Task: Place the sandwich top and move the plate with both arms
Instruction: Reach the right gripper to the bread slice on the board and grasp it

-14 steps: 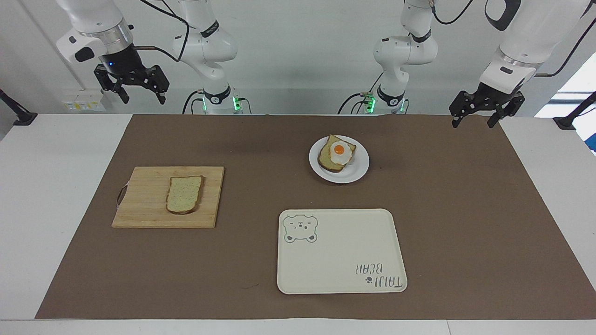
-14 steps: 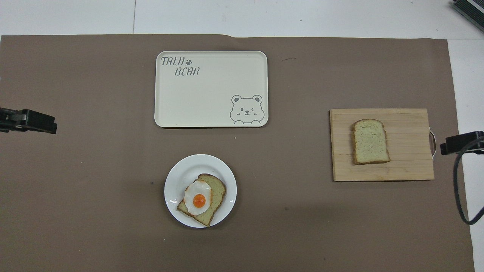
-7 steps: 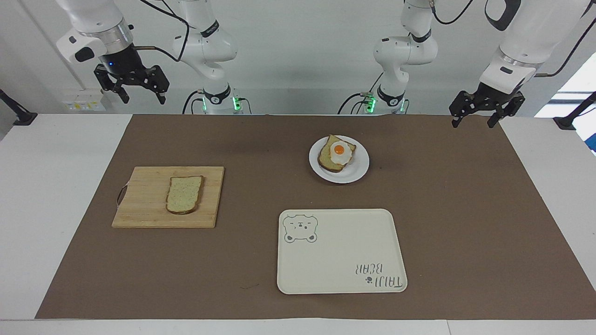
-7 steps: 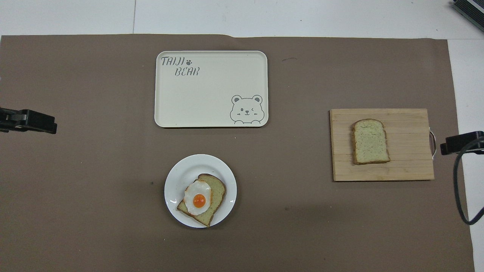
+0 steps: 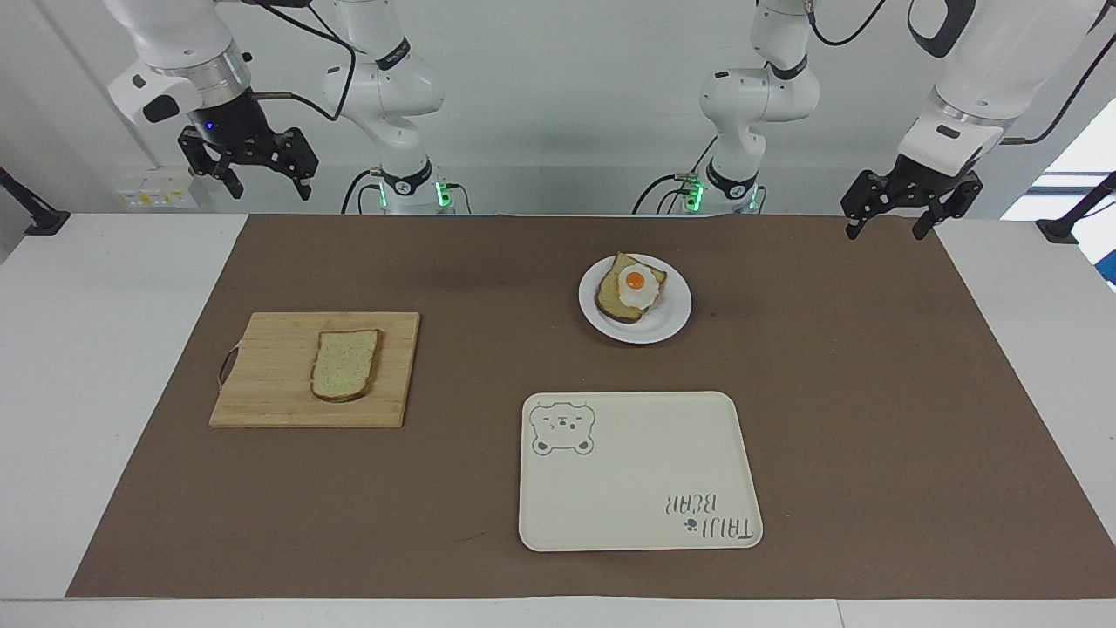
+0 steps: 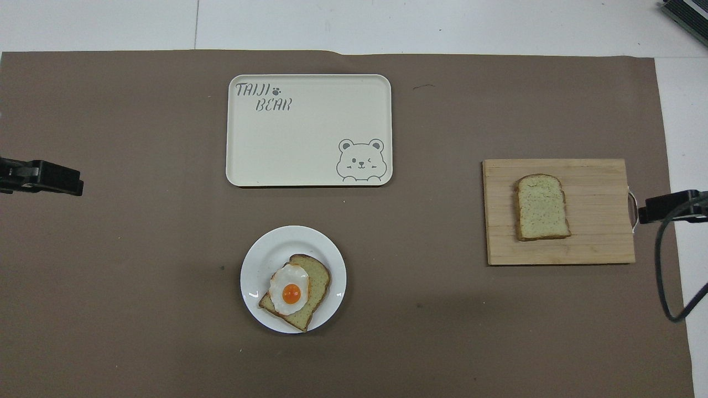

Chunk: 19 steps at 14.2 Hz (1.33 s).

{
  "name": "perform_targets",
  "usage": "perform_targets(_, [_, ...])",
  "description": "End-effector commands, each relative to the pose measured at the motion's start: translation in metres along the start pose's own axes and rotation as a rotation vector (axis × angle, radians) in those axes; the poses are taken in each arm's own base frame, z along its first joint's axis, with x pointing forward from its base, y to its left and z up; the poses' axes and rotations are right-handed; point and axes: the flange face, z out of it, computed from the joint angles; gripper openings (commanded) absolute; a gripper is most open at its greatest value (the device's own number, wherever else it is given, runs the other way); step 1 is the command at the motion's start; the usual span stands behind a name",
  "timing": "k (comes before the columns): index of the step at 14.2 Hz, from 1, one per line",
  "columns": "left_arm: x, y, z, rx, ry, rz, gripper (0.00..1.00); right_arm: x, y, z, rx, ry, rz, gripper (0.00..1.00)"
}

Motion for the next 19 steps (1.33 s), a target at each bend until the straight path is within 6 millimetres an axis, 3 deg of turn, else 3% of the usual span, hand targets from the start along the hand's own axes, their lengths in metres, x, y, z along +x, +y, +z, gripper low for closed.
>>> perform_targets(1, [-0.003,-0.003,-0.002,-0.001,-0.007,0.009,1.00,0.001,0.004,0.020,-0.014,0.025,-0.025,1.00])
perform_targets(7, [-0.003,-0.003,-0.002,-0.001,-0.007,0.009,1.00,0.024,0.016,0.079,-0.016,0.038,-0.040,1.00])
perform_targets(15, [-0.003,-0.003,-0.002,-0.001,-0.007,0.009,1.00,0.077,0.027,0.168,-0.014,0.015,-0.015,1.00])
perform_targets(19, [-0.003,-0.003,-0.002,-0.001,-0.007,0.009,1.00,0.077,0.027,0.217,-0.016,0.041,-0.017,1.00])
